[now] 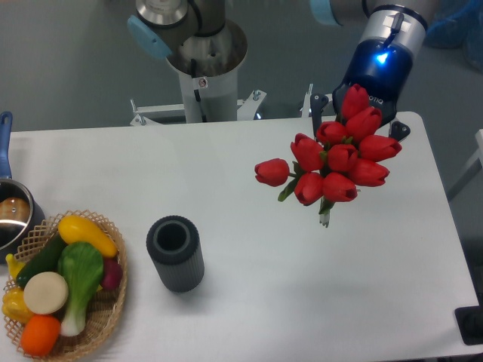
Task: Place the flowers on the table
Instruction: 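Carry the red tulip bunch with the gripper toward the table center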
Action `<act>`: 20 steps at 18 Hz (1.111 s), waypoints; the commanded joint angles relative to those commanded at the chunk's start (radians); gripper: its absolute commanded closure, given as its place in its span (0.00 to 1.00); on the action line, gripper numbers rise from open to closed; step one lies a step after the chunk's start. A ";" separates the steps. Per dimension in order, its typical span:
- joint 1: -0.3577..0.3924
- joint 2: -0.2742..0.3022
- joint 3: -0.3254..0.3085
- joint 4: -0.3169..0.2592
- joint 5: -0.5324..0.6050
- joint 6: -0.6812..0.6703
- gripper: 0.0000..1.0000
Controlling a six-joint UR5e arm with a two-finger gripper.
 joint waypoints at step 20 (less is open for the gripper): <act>-0.165 0.020 -0.017 -0.032 0.769 0.000 0.72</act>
